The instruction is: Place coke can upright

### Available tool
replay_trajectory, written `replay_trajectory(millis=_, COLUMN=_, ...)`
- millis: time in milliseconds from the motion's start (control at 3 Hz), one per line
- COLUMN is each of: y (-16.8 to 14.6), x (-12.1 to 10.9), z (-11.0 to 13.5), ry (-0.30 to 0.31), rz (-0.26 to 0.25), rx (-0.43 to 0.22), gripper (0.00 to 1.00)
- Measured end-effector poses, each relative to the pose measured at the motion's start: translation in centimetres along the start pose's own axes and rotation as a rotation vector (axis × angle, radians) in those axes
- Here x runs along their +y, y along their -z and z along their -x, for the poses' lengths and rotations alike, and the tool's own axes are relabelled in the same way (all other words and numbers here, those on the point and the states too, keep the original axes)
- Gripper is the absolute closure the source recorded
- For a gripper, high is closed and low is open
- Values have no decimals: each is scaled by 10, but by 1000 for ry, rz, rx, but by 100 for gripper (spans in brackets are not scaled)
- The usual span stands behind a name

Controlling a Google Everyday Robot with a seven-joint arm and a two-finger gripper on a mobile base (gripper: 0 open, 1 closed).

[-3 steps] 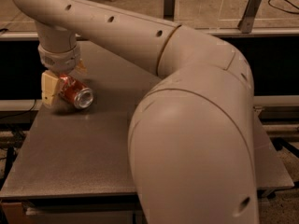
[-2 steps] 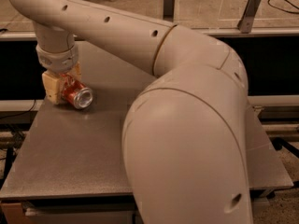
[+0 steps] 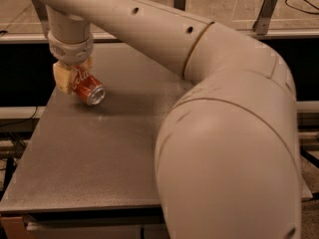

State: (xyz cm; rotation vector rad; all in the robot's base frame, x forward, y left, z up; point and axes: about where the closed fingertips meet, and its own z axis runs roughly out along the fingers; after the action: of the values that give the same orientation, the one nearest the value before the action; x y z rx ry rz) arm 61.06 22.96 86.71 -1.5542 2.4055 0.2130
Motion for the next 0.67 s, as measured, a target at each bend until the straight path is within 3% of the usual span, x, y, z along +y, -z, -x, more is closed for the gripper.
replay_trajectory(millis=333, y=37, x=-10, z=-1, ry=37, rz=12, rx=-173, gripper=100)
replay_trajectory(millis=667, y=78, x=-13, z=0, ry=111, rz=24, rx=-373, gripper=100)
